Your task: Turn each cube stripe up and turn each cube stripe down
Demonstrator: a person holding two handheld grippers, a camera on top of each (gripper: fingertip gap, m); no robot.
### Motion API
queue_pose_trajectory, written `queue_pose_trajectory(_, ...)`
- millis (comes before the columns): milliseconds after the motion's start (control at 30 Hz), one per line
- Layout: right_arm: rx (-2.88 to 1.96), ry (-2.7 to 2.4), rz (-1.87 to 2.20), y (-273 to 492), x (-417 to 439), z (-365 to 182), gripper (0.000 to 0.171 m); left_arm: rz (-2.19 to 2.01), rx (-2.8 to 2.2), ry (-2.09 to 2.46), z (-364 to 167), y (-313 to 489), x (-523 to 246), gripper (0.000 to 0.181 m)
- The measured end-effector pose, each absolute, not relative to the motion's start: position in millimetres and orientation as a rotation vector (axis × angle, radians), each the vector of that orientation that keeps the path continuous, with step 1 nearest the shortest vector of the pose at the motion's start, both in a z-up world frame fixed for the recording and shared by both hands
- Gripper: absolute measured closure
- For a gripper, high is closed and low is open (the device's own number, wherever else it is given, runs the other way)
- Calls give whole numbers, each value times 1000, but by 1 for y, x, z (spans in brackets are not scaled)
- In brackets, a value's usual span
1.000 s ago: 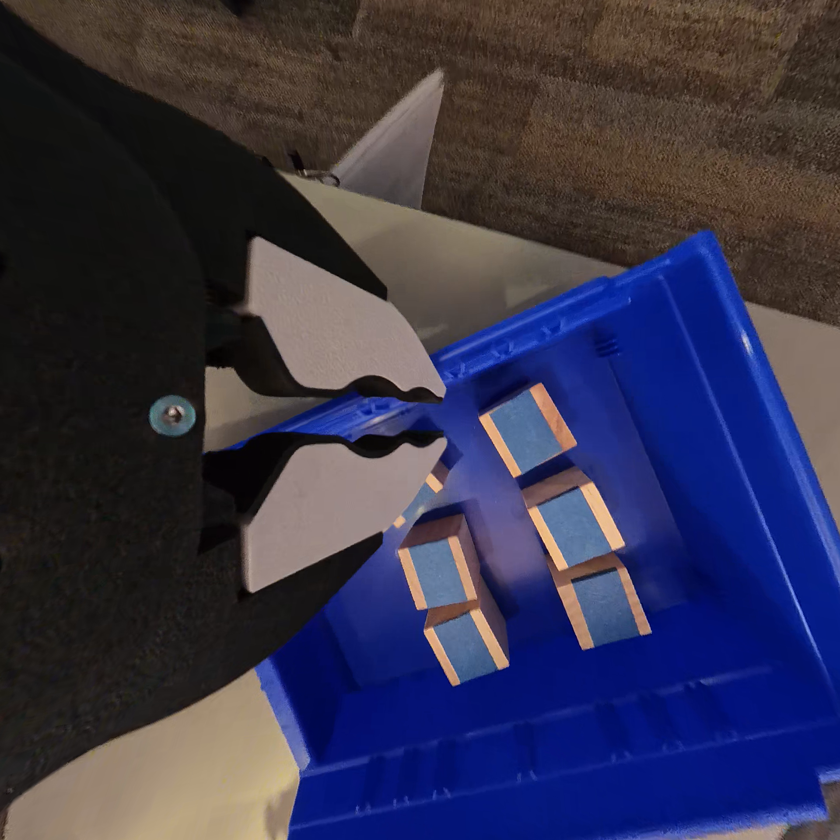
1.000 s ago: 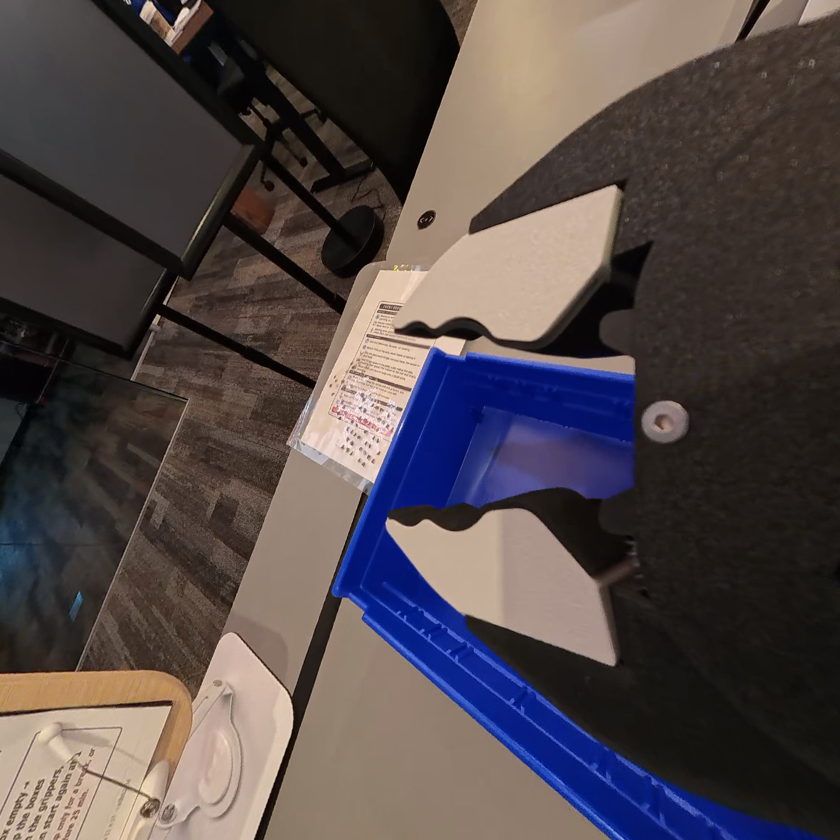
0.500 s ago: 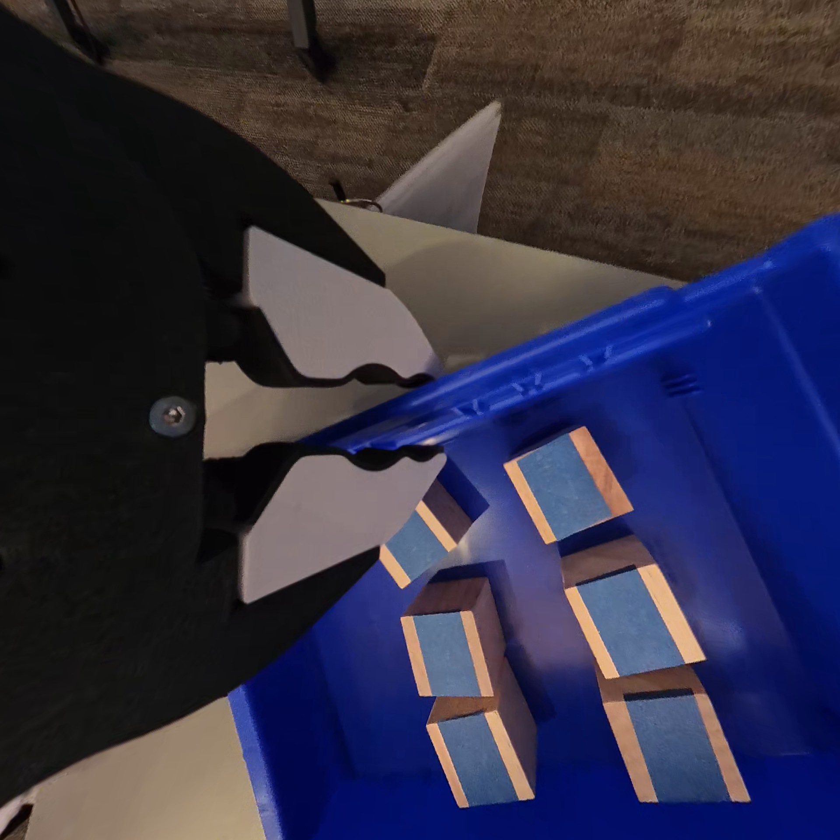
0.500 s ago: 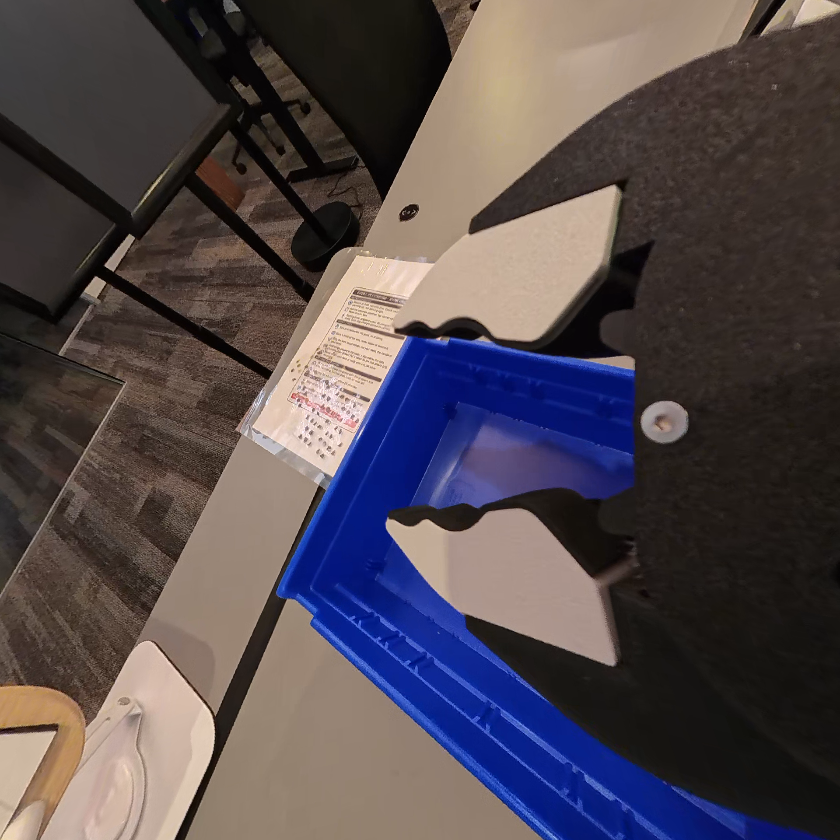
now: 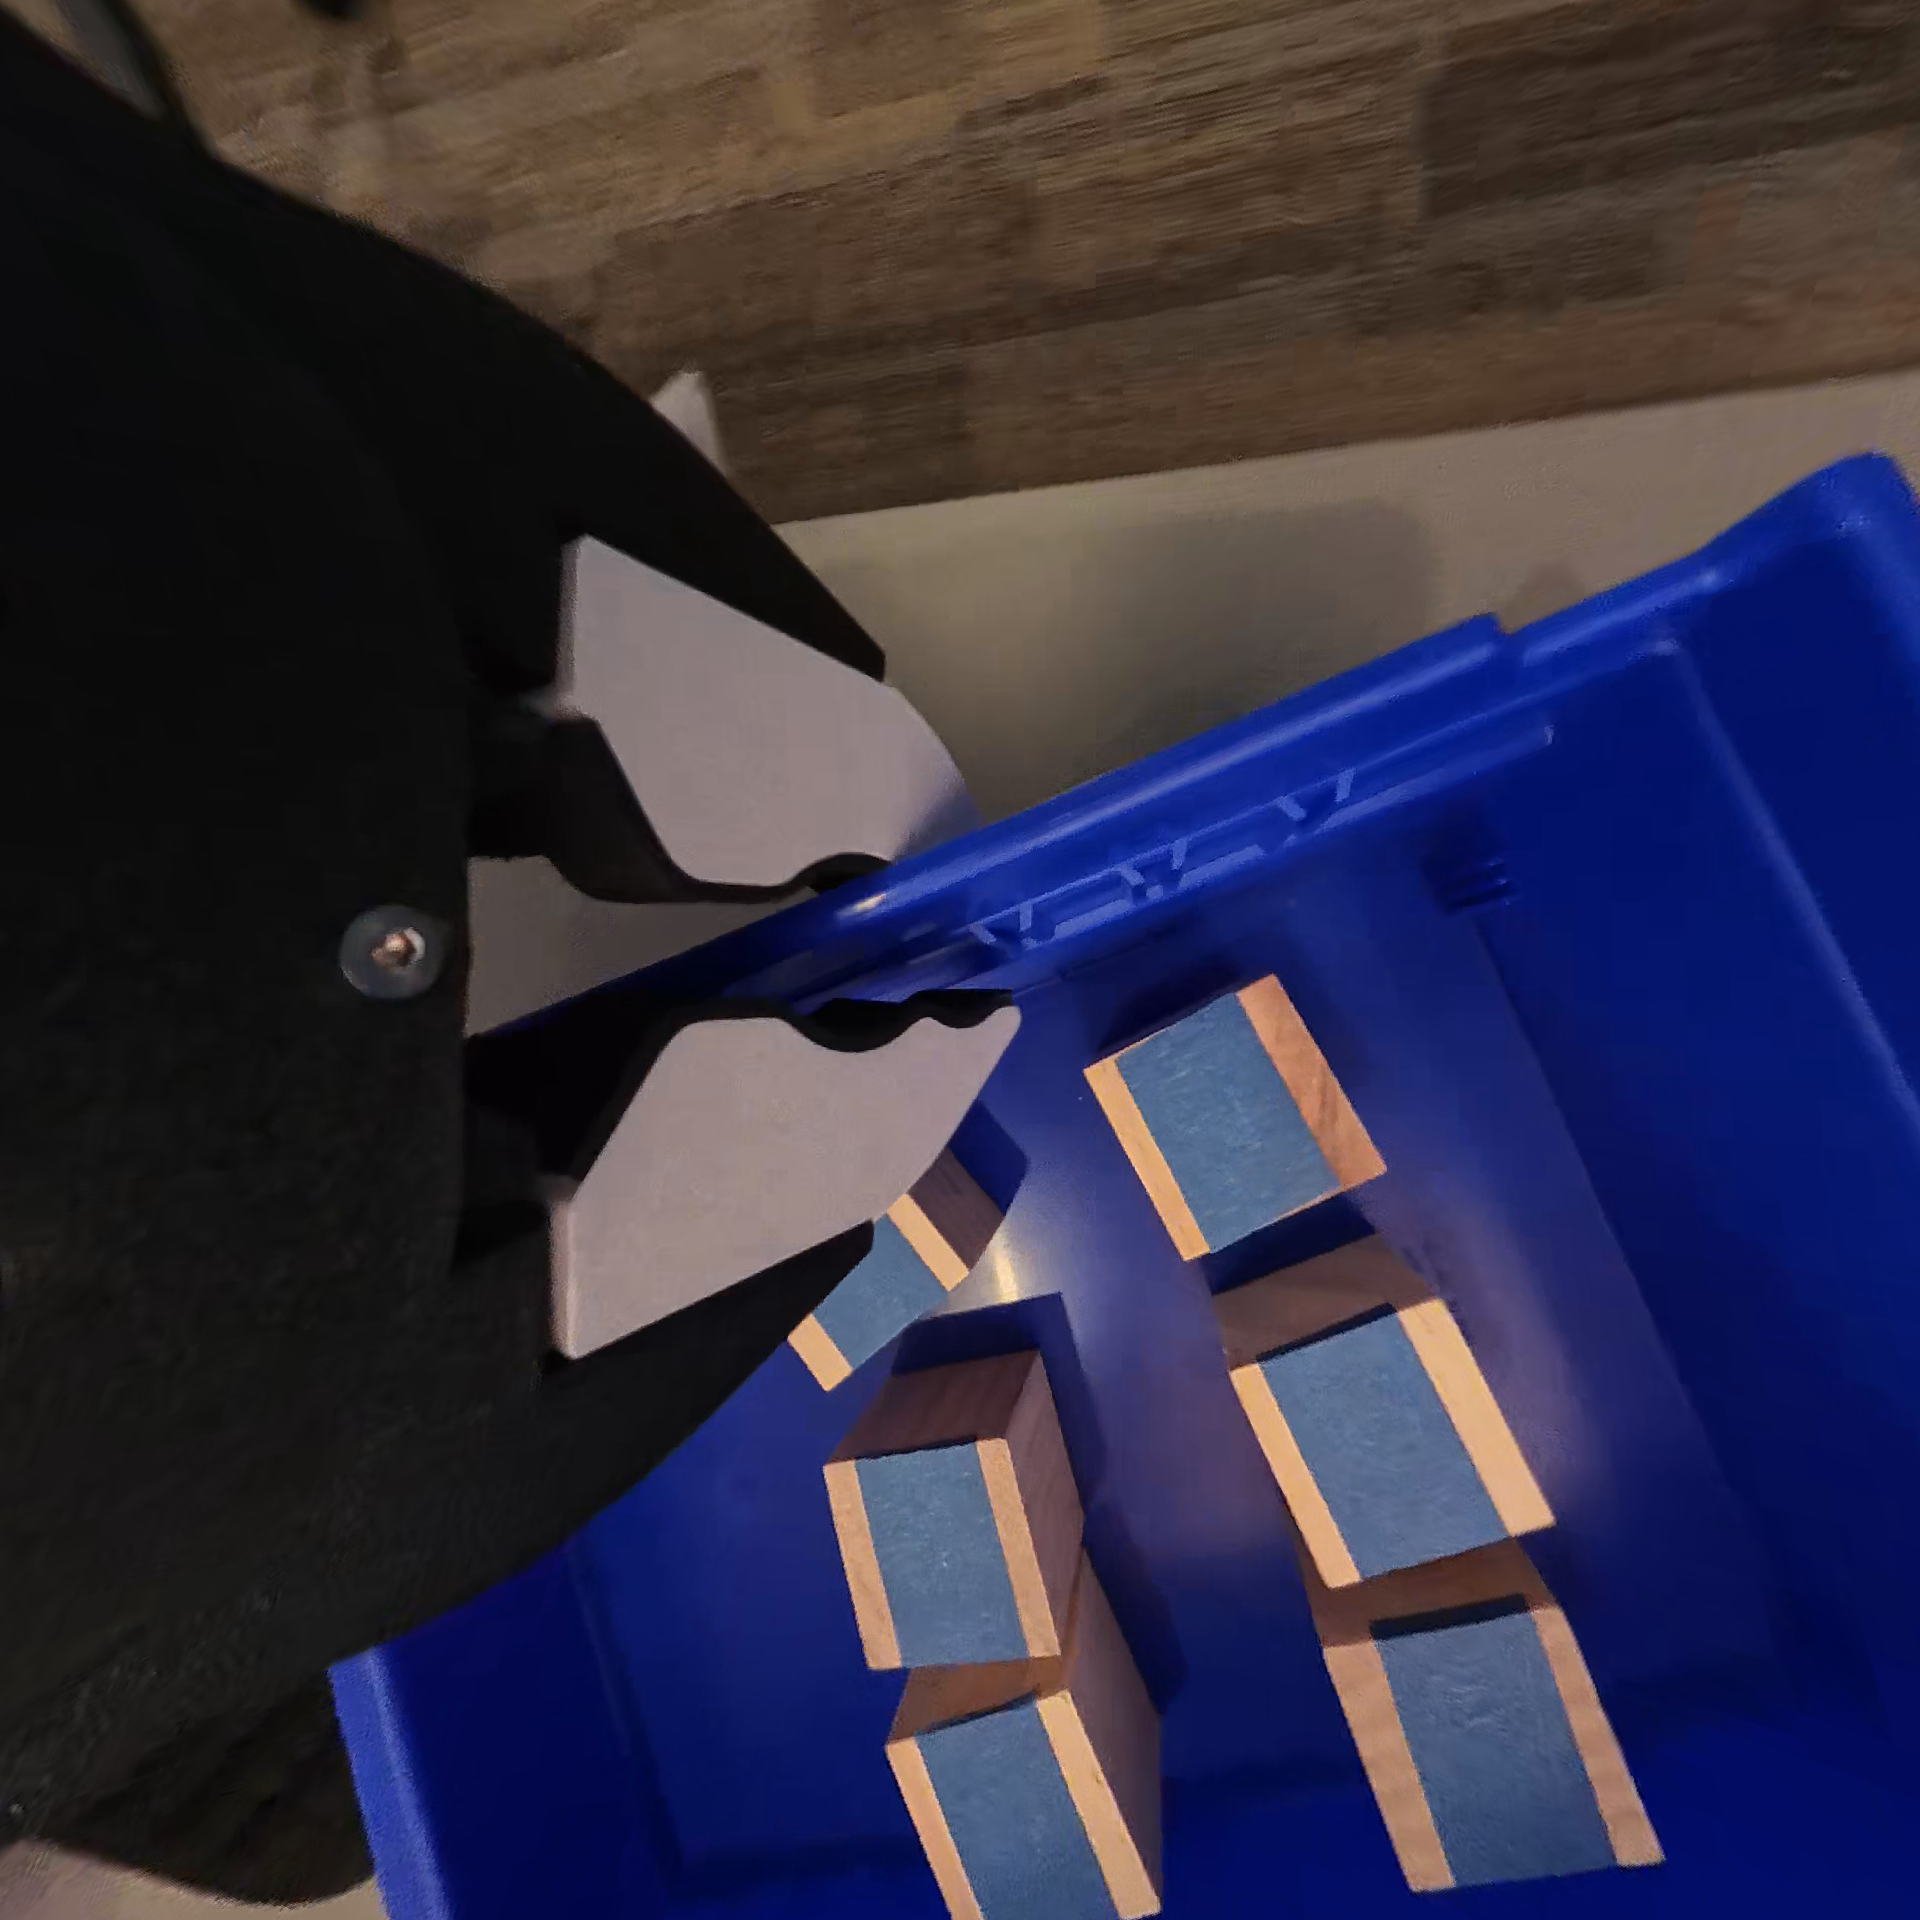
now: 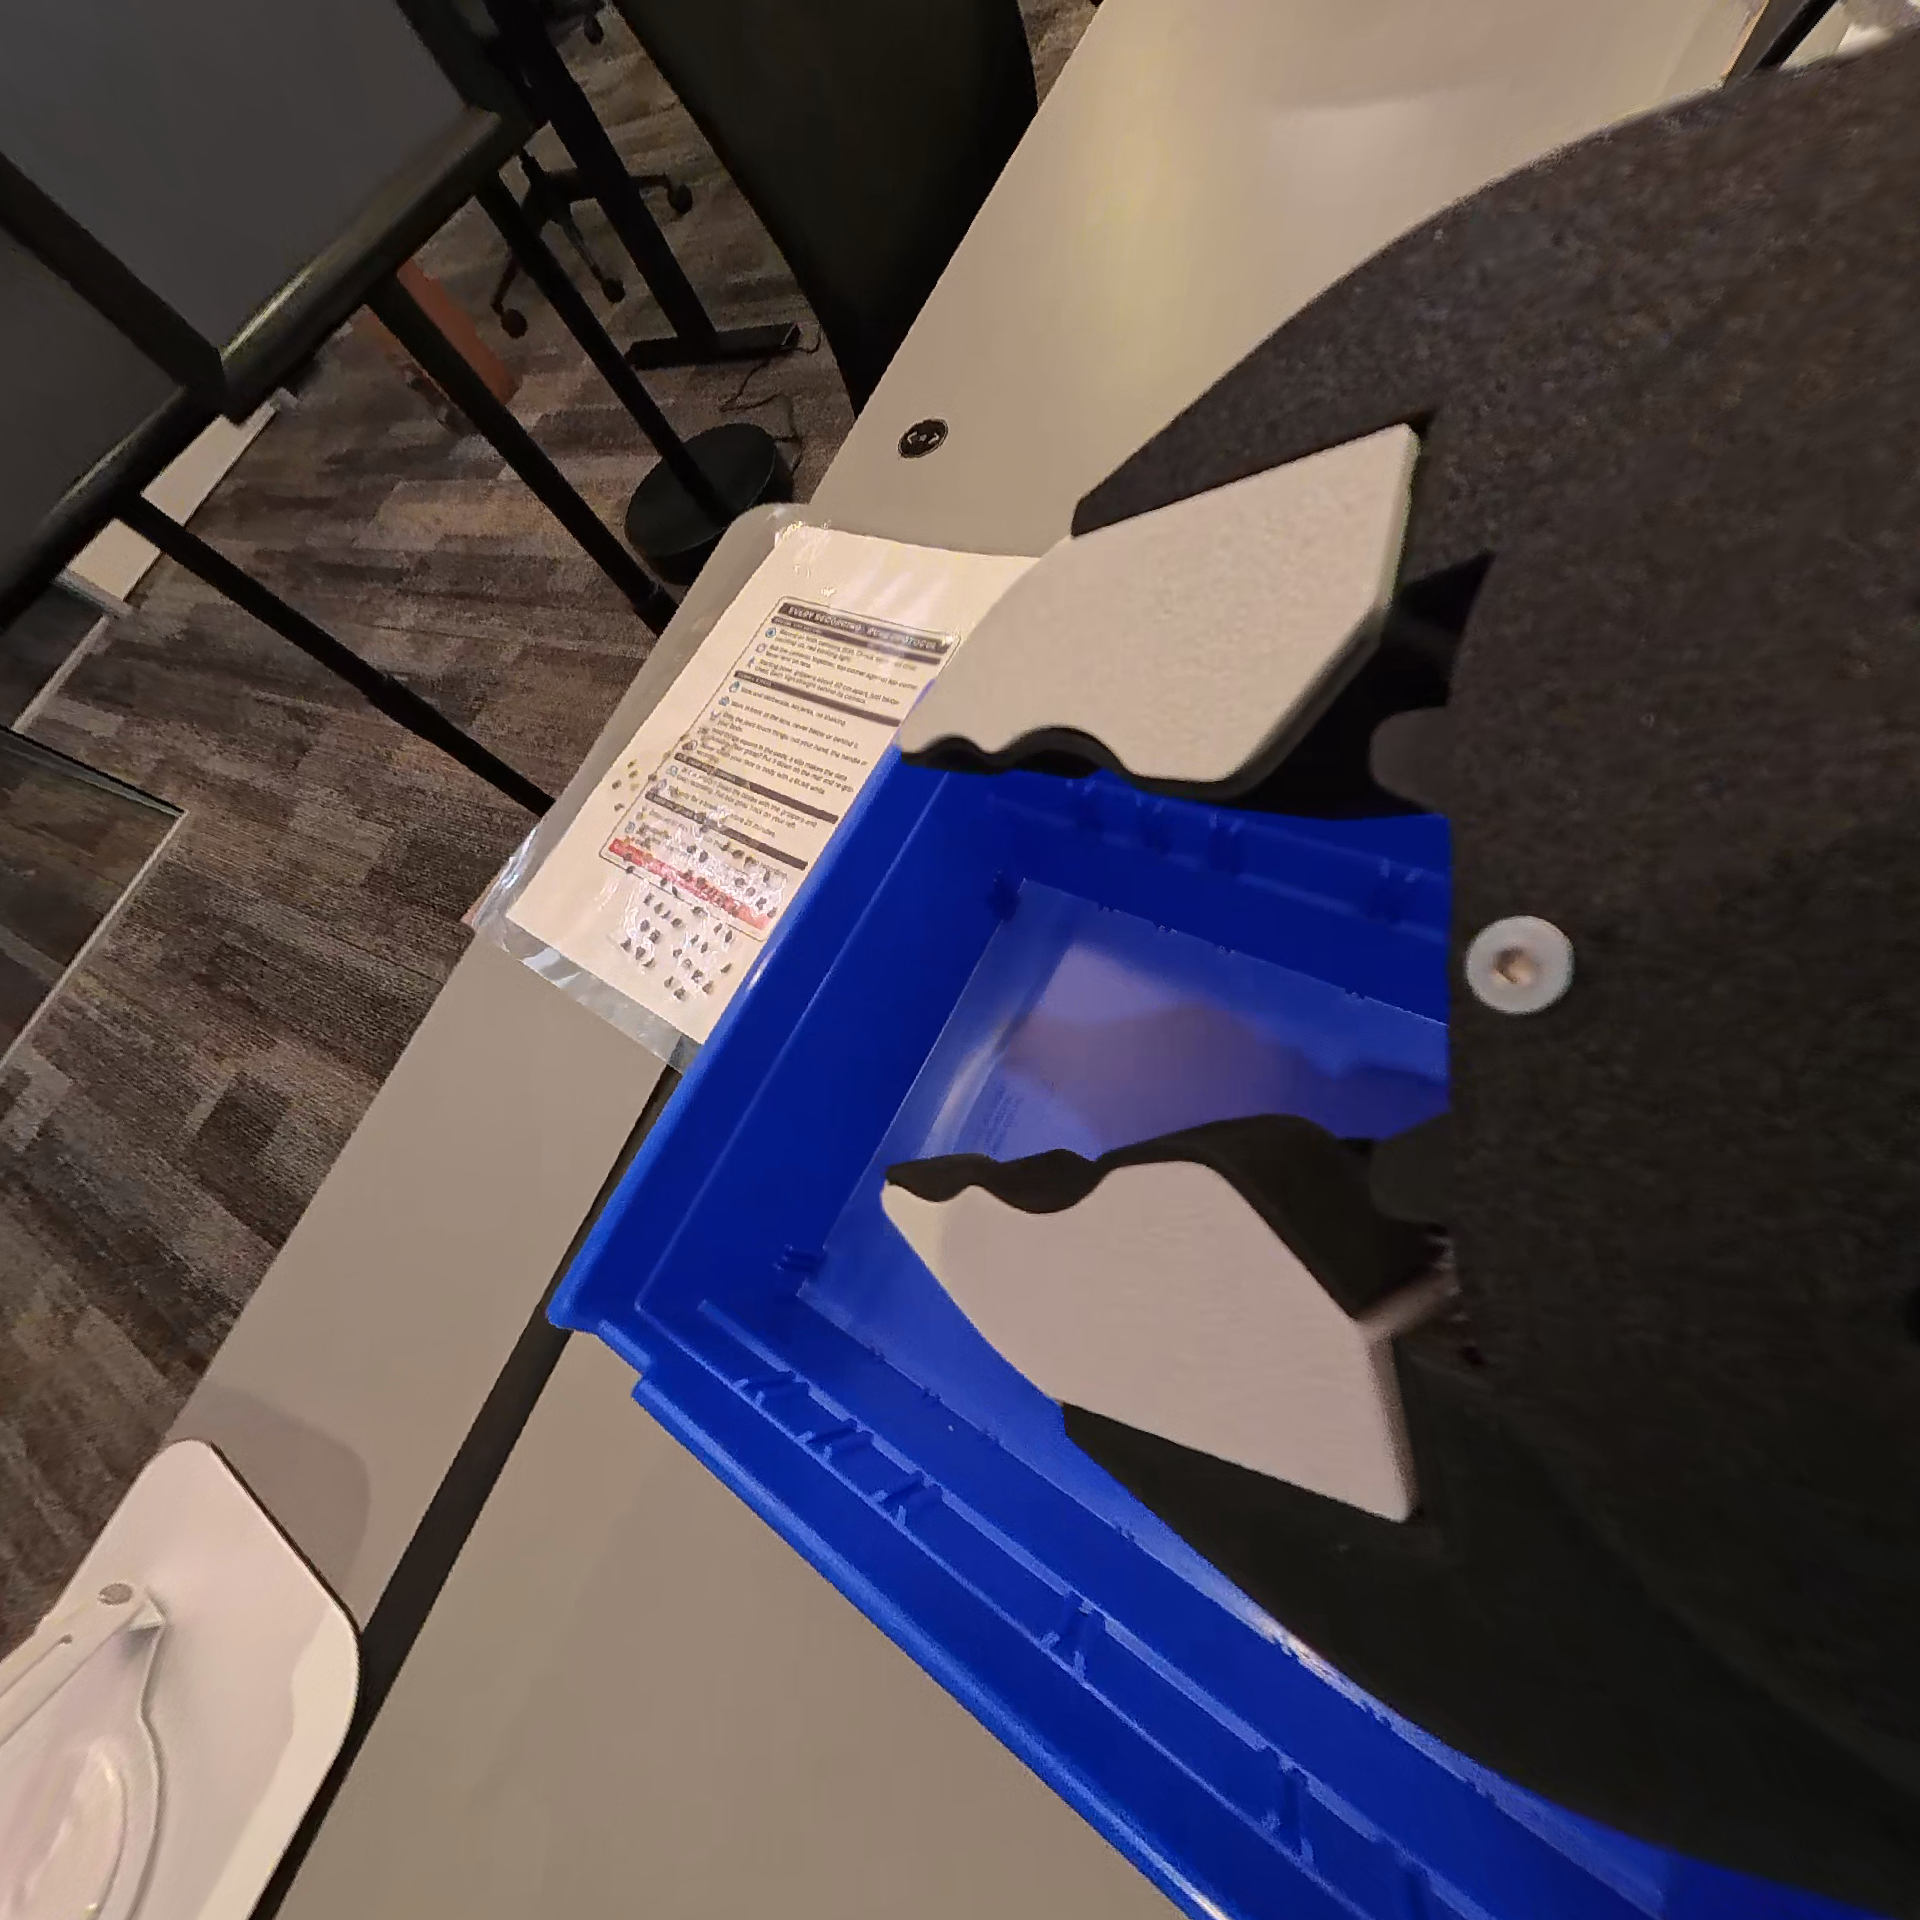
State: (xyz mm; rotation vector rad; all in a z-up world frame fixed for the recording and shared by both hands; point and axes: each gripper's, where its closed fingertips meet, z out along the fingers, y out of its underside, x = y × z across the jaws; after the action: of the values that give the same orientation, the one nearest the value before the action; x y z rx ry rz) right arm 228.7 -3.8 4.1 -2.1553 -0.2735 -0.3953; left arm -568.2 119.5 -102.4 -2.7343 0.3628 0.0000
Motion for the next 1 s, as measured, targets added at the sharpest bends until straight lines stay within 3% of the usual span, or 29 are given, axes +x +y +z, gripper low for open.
queue_pose_trajectory(233, -2215, -336, -424, 3, 220, -14, 101, 22, -2581, 684, -102, 156, -533, 169)
queue_pose_trajectory(500, -2333, -288, -543, -6, 248, -34, 103, -85, -2614, 579, -103, 155, -528, 173)
queue_pose_trajectory(800, -2453, -13, -300, -40, 280, -49, 105, -120, -2624, 524, -103, 152, -526, 174)
queue_pose_trajectory(1000, -2477, 6, -381, -59, 305, -48, 107, -131, -2642, 477, -104, 149, -524, 175)
